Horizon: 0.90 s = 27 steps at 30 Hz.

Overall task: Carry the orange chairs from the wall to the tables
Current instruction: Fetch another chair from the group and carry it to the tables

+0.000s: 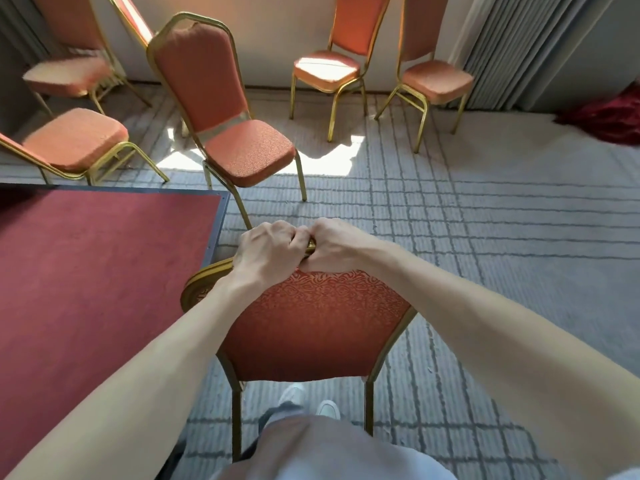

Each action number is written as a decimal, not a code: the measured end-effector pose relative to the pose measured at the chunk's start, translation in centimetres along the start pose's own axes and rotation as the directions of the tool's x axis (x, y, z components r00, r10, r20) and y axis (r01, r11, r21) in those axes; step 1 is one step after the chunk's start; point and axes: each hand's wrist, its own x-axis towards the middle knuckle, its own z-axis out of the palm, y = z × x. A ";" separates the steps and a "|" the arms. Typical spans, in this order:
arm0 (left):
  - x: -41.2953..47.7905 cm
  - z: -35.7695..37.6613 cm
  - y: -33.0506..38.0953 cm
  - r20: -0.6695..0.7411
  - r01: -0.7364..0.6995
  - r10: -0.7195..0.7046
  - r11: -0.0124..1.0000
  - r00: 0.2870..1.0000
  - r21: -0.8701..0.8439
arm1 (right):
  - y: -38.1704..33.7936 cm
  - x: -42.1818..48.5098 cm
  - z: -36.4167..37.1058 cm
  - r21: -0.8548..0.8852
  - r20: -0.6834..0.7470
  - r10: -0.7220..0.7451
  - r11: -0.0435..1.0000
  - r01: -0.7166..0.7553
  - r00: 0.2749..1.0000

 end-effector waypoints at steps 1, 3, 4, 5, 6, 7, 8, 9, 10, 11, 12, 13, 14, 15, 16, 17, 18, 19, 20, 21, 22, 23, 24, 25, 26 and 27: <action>0.6 0.0 0.5 0.035 -0.029 0.029 1.000 0.999 0.009 | 0.5 -0.2 -0.6 0.016 0.024 0.007 1.000 -0.007 1.000; 1.7 0.5 1.8 0.102 -0.115 0.113 0.993 0.988 0.011 | 1.8 -1.5 -1.4 0.057 0.045 0.057 0.997 -0.060 0.997; 1.8 0.8 2.5 0.108 -0.149 0.148 0.989 0.983 0.004 | 2.3 -2.4 -1.8 0.074 0.046 0.071 0.995 -0.074 0.996; 2.2 1.1 3.7 0.118 -0.184 0.185 0.983 0.976 -0.016 | 2.9 -3.4 -2.3 0.085 0.014 0.097 0.992 -0.098 0.995; 2.8 1.2 5.3 0.129 -0.237 0.240 0.971 0.962 -0.033 | 3.6 -4.4 -2.9 0.091 -0.049 0.141 0.986 -0.136 0.989; 3.2 1.7 7.3 0.143 -0.310 0.313 0.950 0.939 -0.041 | 4.2 -5.9 -3.4 0.109 -0.127 0.198 0.977 -0.185 0.972; 3.1 1.9 8.9 0.142 -0.362 0.362 0.932 0.921 -0.032 | 4.9 -7.1 -3.7 0.111 -0.174 0.244 0.968 -0.227 0.954; 2.5 2.3 10.6 0.139 -0.409 0.409 0.912 0.902 -0.034 | 5.3 -8.4 -3.8 0.108 -0.204 0.300 0.953 -0.283 0.932; 1.7 2.7 12.6 0.140 -0.475 0.477 0.879 0.868 -0.048 | 5.9 -10.4 -3.9 0.117 -0.239 0.375 0.927 -0.356 0.896; 1.0 2.9 13.6 0.149 -0.509 0.509 0.860 0.848 -0.046 | 6.1 -11.5 -3.6 0.120 -0.236 0.422 0.906 -0.405 0.875; 0.2 3.3 14.7 0.165 -0.551 0.551 0.833 0.818 -0.050 | 6.4 -13.1 -3.2 0.133 -0.242 0.482 0.876 -0.463 0.842; -0.5 4.0 15.4 0.181 -0.583 0.584 0.810 0.791 -0.066 | 6.3 -14.8 -2.5 0.142 -0.245 0.527 0.850 -0.508 0.814; -1.1 4.5 15.8 0.196 -0.595 0.601 0.798 0.775 -0.094 | 6.3 -16.0 -1.8 0.146 -0.241 0.562 0.827 -0.543 0.791; -1.9 4.9 16.5 0.219 -0.611 0.626 0.779 0.748 -0.138 | 6.1 -17.6 -1.1 0.165 -0.254 0.606 0.795 -0.583 0.754; -2.7 5.4 17.5 0.246 -0.637 0.663 0.748 0.707 -0.185 | 5.8 -19.4 -0.2 0.197 -0.269 0.661 0.750 -0.632 0.700; -3.9 6.0 18.4 0.277 -0.670 0.706 0.708 0.652 -0.226 | 5.4 -21.5 1.0 0.239 -0.283 0.712 0.701 -0.672 0.643; -5.3 6.6 19.1 0.309 -0.707 0.746 0.662 0.590 -0.249 | 5.0 -23.4 2.3 0.278 -0.292 0.757 0.652 -0.705 0.585; -7.3 7.4 20.0 0.333 -0.757 0.796 0.594 0.505 -0.273 | 4.4 -25.8 3.8 0.322 -0.298 0.801 0.597 -0.735 0.519; -9.1 7.9 20.6 0.338 -0.801 0.840 0.523 0.425 -0.292 | 3.6 -27.7 5.2 0.365 -0.293 0.836 0.547 -0.753 0.465; -10.9 8.5 21.2 0.329 -0.842 0.879 0.444 0.345 -0.306 | 2.8 -29.5 6.8 0.404 -0.284 0.865 0.499 -0.767 0.413; -12.9 8.9 21.8 0.312 -0.879 0.917 0.350 0.250 -0.324 | 1.9 -31.4 8.3 0.446 -0.279 0.892 0.449 -0.774 0.356; -14.7 9.3 22.4 0.274 -0.906 0.950 0.242 0.149 -0.347 | 1.0 -33.1 9.7 0.476 -0.279 0.913 0.401 -0.783 0.298; -16.6 9.4 23.0 0.244 -0.918 0.969 0.138 0.046 -0.373 | 0.1 -34.8 11.2 0.506 -0.273 0.934 0.344 -0.791 0.231; -18.4 9.5 23.5 0.207 -0.910 0.977 0.041 -0.050 -0.413 | -0.7 -36.4 12.7 0.536 -0.272 0.949 0.286 -0.794 0.159; -20.9 9.5 24.2 0.170 -0.887 0.971 -0.077 -0.171 -0.454 | -2.0 -38.4 14.4 0.585 -0.265 0.962 0.209 -0.784 0.059; -22.8 9.7 24.7 0.137 -0.863 0.953 -0.175 -0.269 -0.474 | -3.1 -39.7 15.7 0.613 -0.272 0.962 0.167 -0.772 -0.008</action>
